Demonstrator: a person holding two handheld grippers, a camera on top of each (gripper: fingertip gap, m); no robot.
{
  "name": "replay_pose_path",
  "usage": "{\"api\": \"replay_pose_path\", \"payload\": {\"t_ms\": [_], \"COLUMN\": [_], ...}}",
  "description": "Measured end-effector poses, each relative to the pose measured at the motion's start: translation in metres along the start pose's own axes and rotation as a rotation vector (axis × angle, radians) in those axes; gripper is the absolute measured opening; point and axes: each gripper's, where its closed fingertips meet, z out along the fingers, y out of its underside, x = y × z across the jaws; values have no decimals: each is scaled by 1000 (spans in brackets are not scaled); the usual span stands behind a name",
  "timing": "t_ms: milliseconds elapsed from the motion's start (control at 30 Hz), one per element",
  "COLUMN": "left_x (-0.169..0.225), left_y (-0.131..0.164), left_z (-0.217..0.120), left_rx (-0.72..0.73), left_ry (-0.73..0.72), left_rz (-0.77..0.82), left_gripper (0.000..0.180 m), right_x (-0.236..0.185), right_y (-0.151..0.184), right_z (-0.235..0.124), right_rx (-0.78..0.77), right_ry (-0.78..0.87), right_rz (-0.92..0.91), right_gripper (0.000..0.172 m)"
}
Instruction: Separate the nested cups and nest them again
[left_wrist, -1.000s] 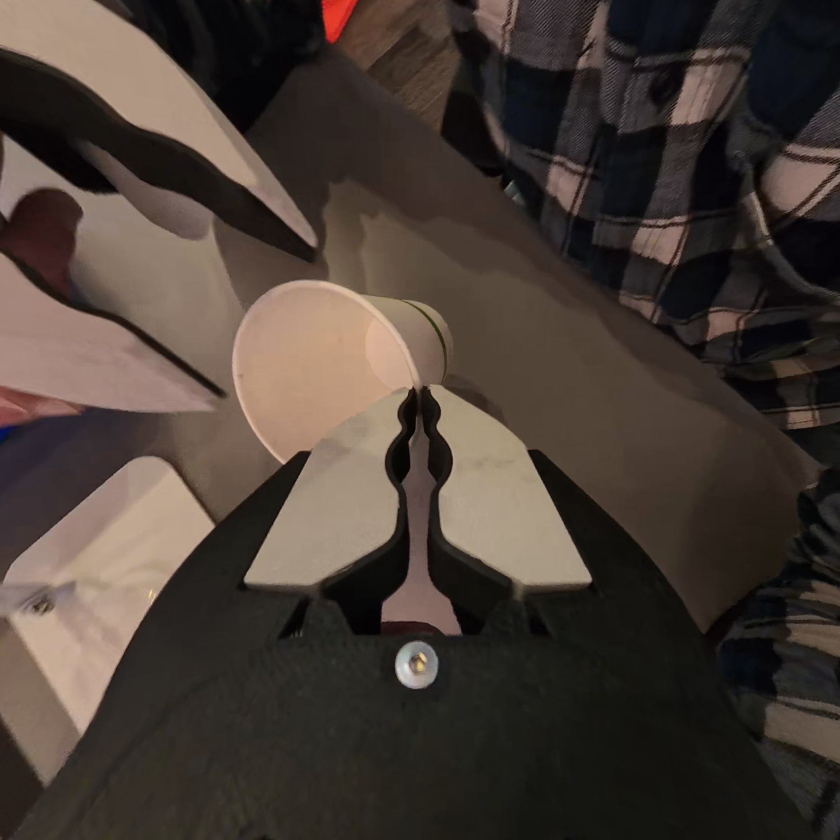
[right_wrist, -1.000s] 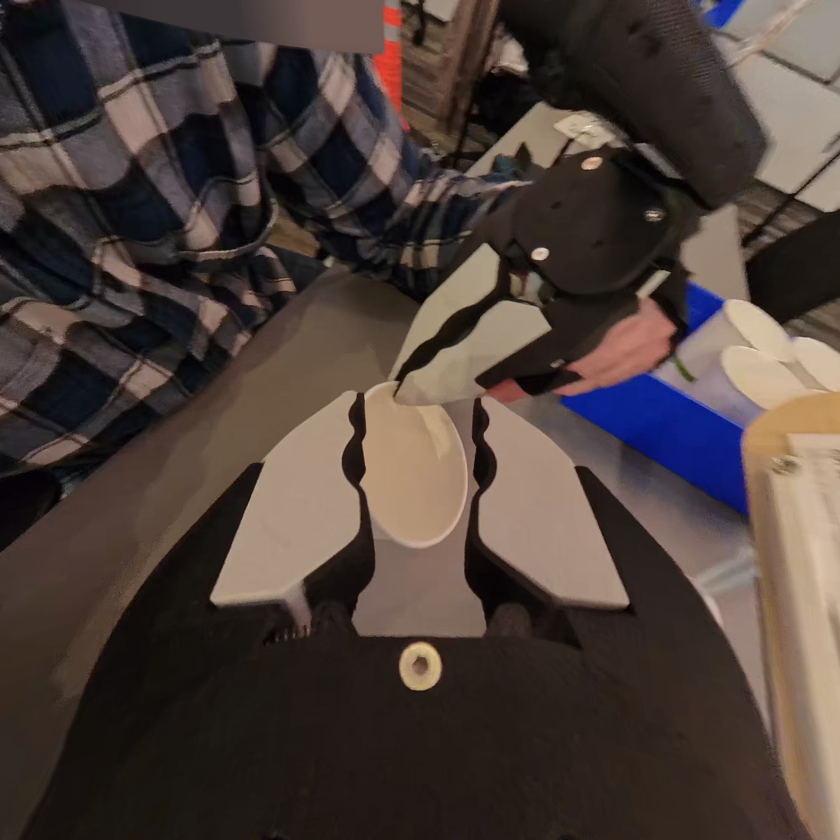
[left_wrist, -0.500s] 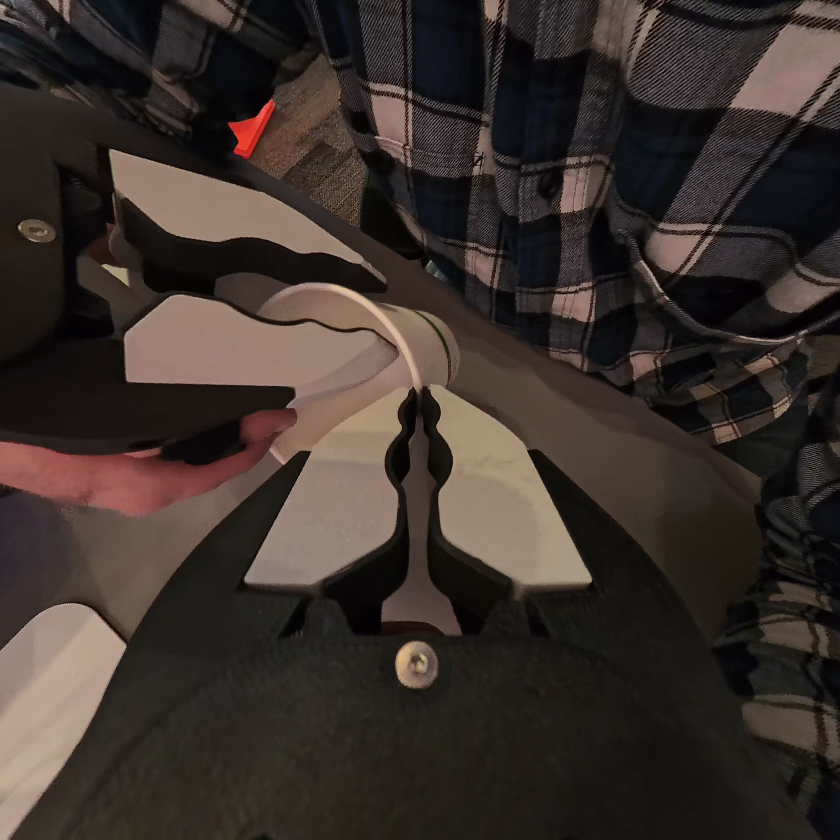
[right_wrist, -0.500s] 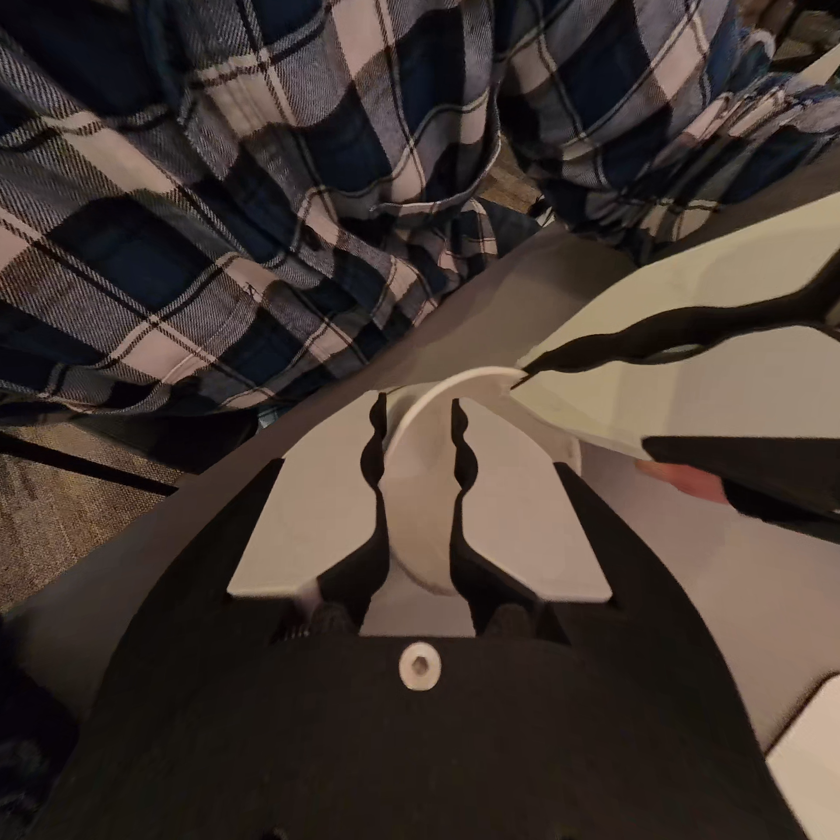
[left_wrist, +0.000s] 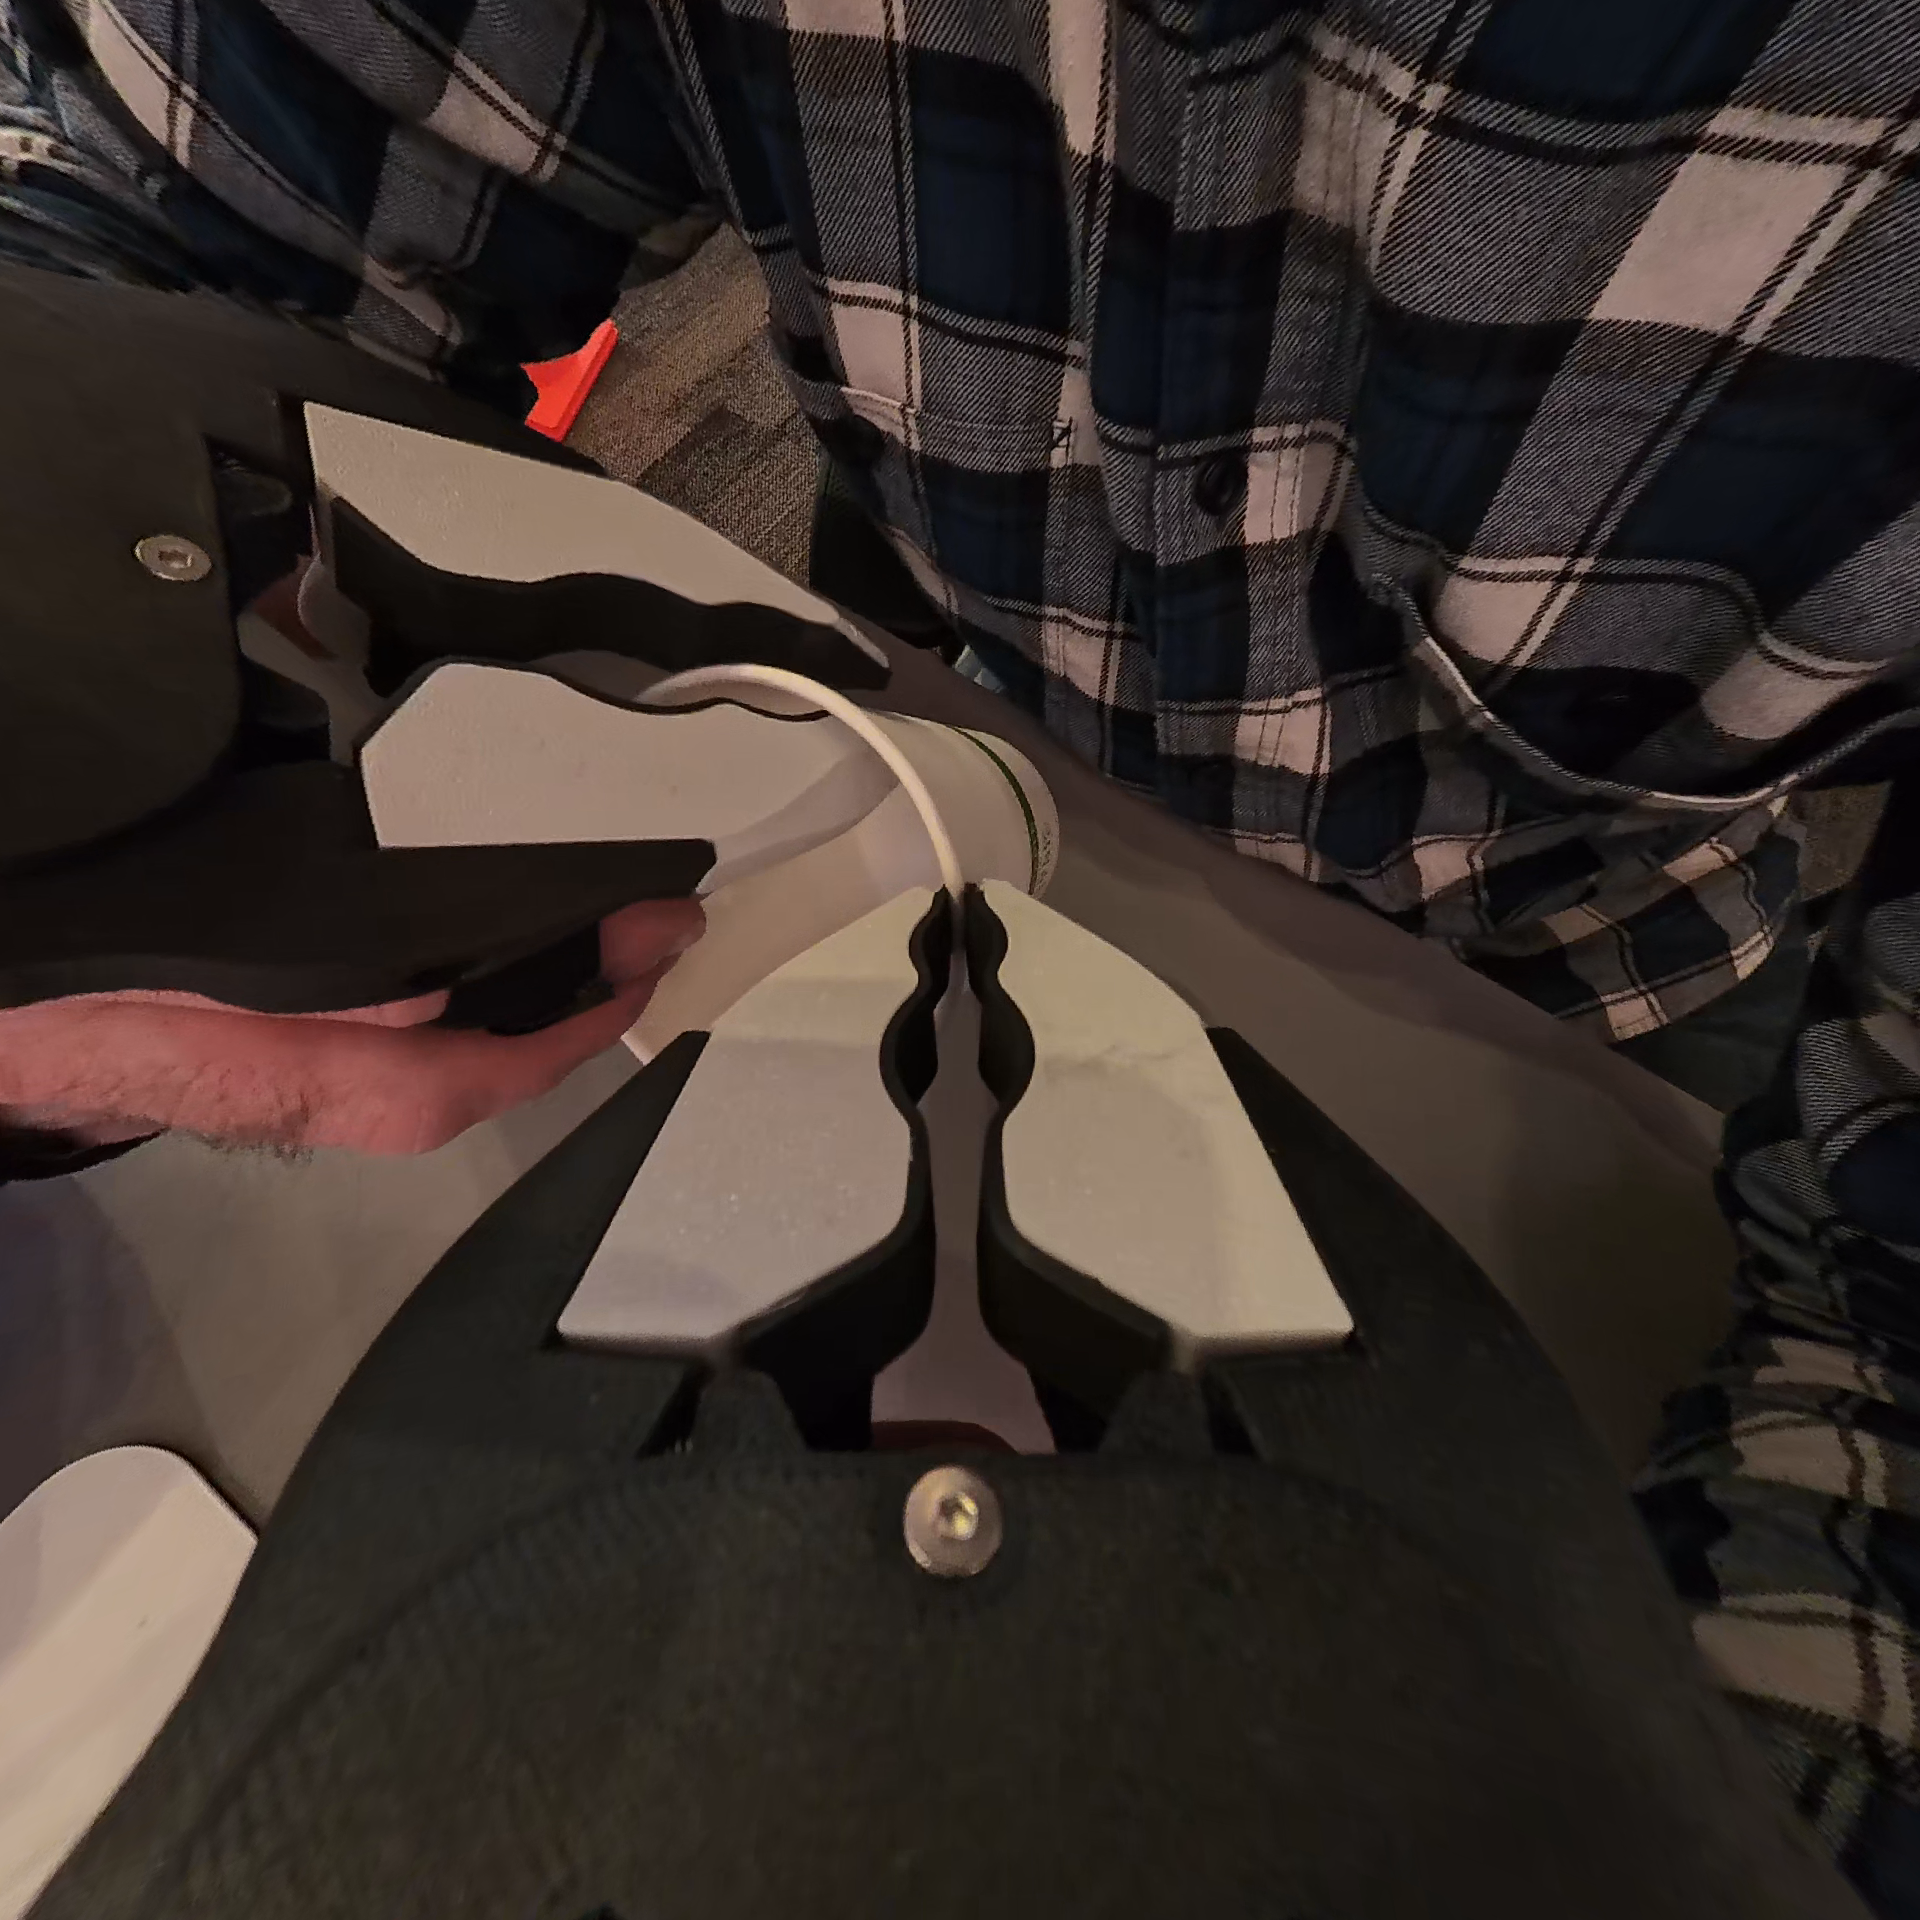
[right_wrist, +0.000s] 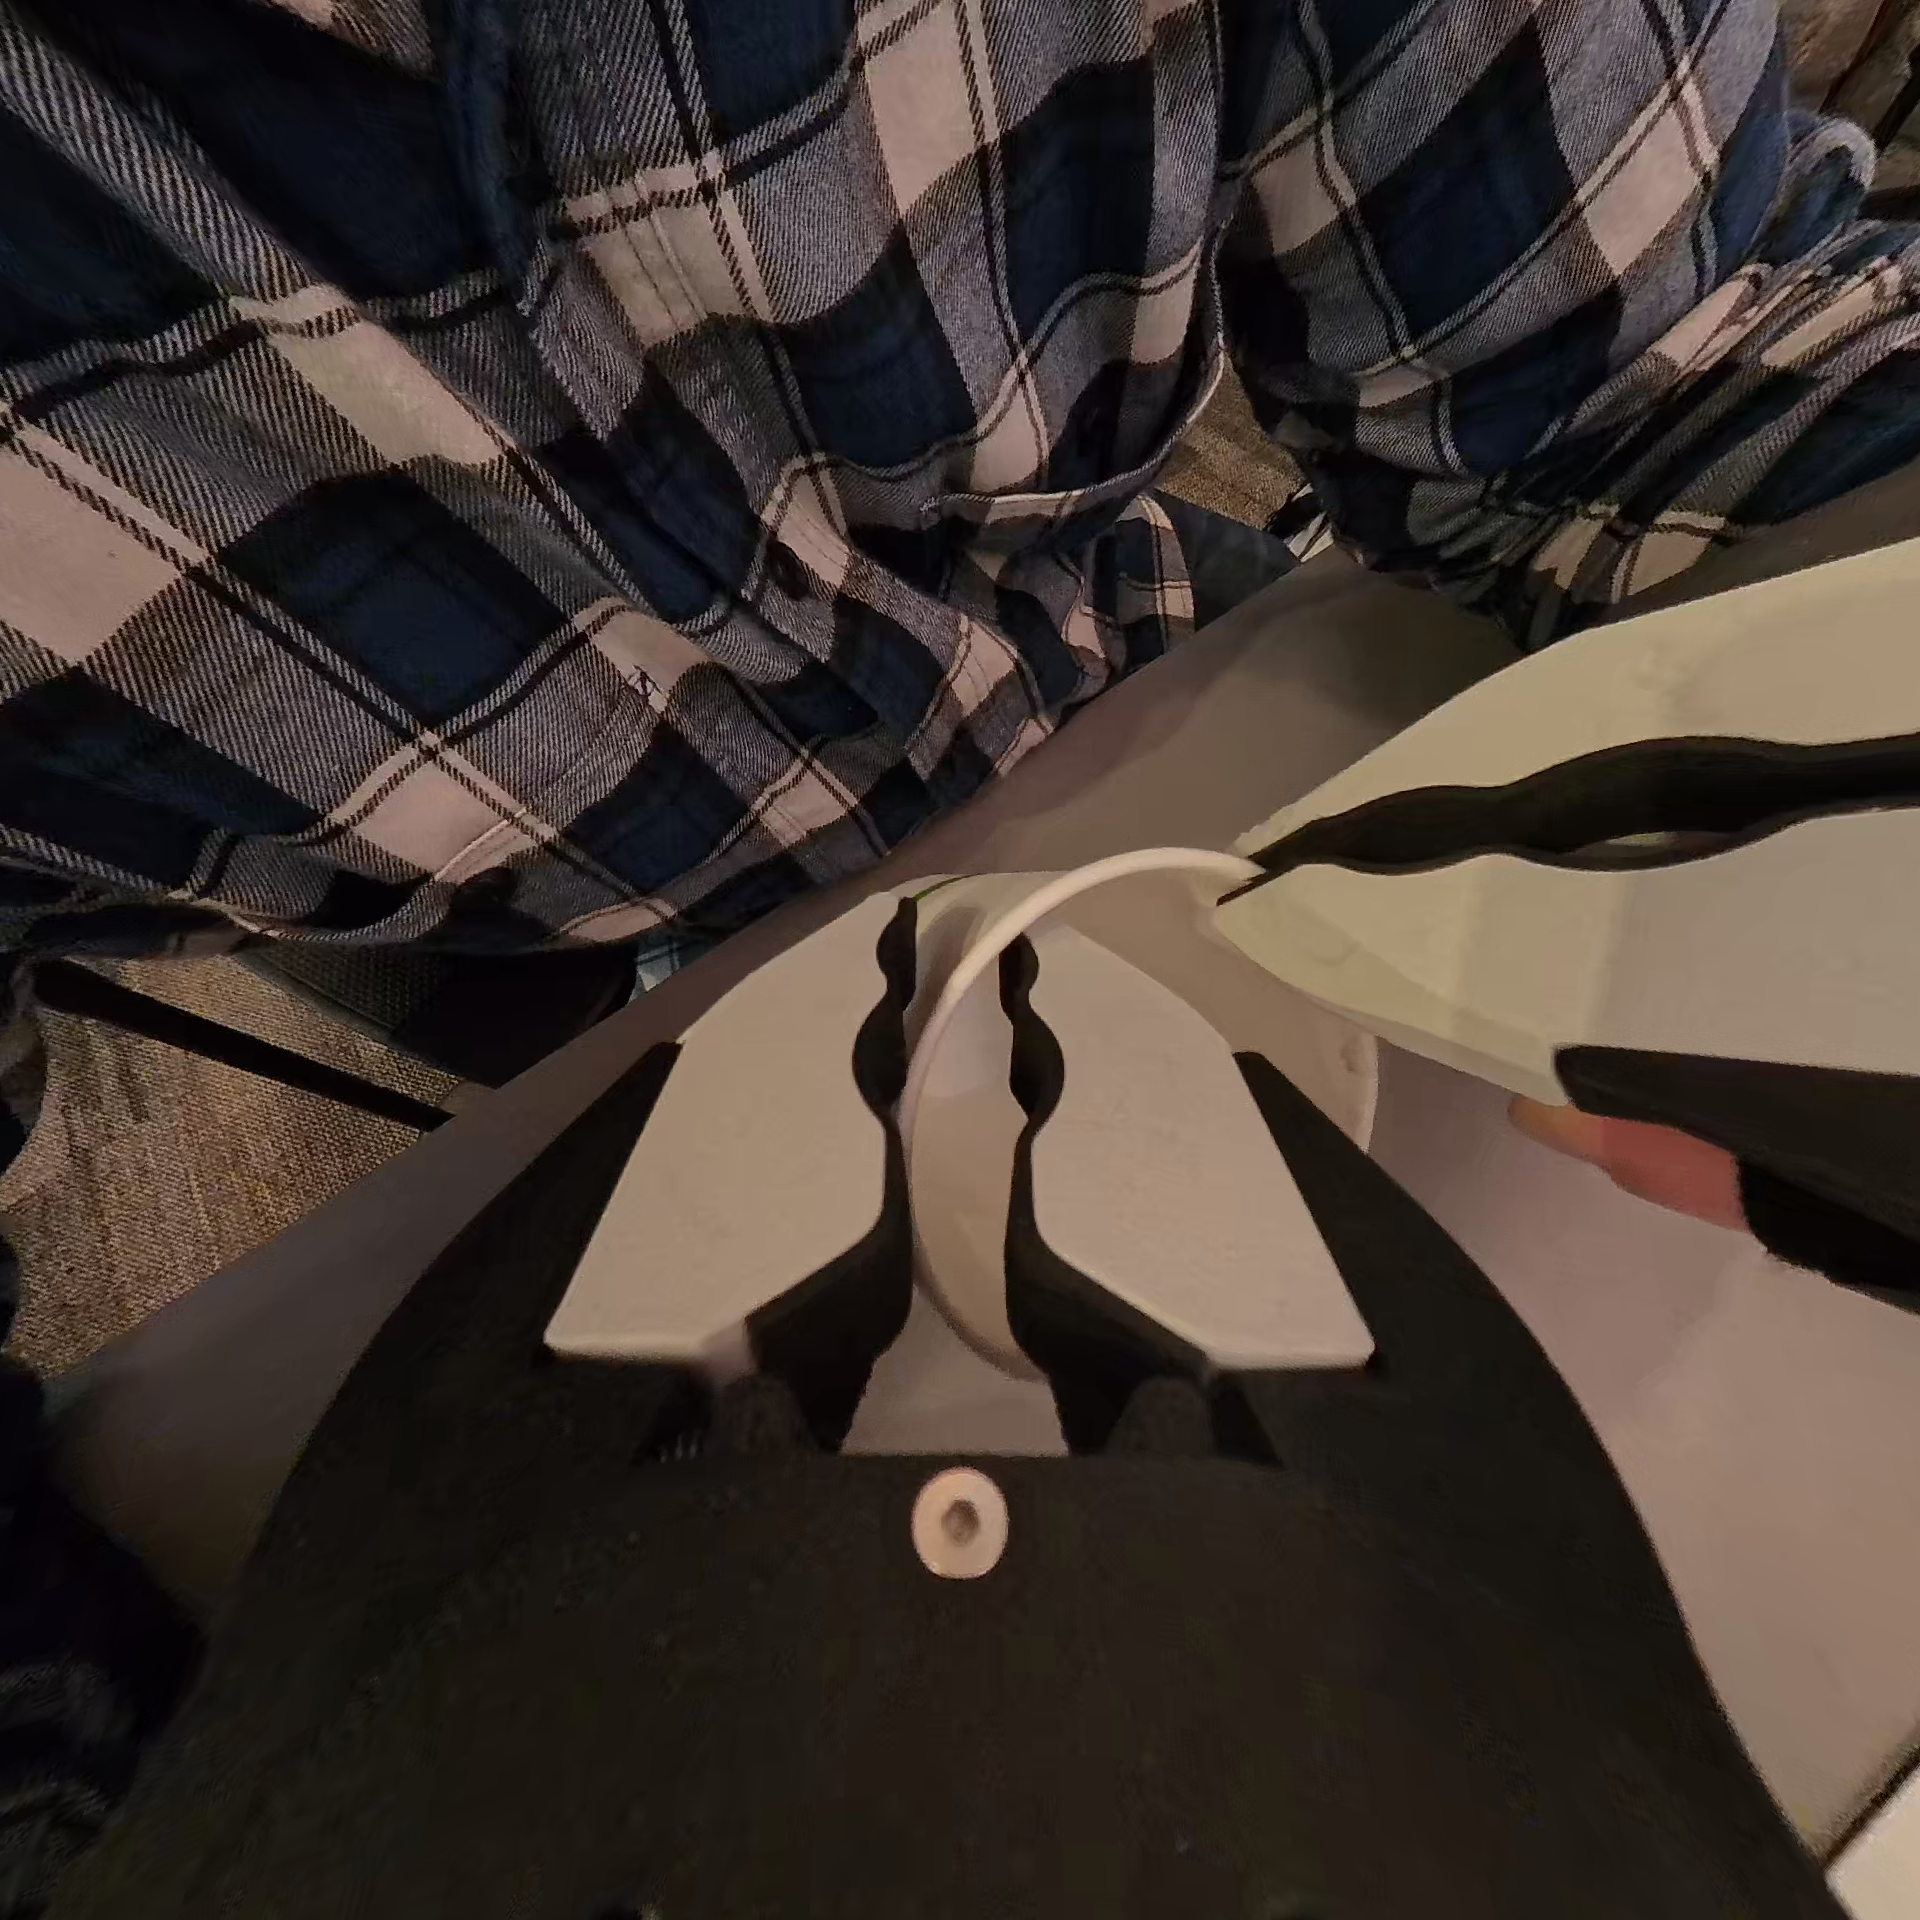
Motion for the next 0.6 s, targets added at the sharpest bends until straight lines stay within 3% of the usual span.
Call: {"api": "replay_pose_path", "payload": {"t_ms": [600], "left_x": [5], "left_y": [-12], "left_z": [-6], "left_rx": [52], "left_ry": [-7], "left_rz": [17], "left_gripper": [3], "right_x": [1], "right_y": [-2], "right_z": [-1], "right_rx": [3], "right_ry": [36], "right_rz": [-60], "right_gripper": [7]}}
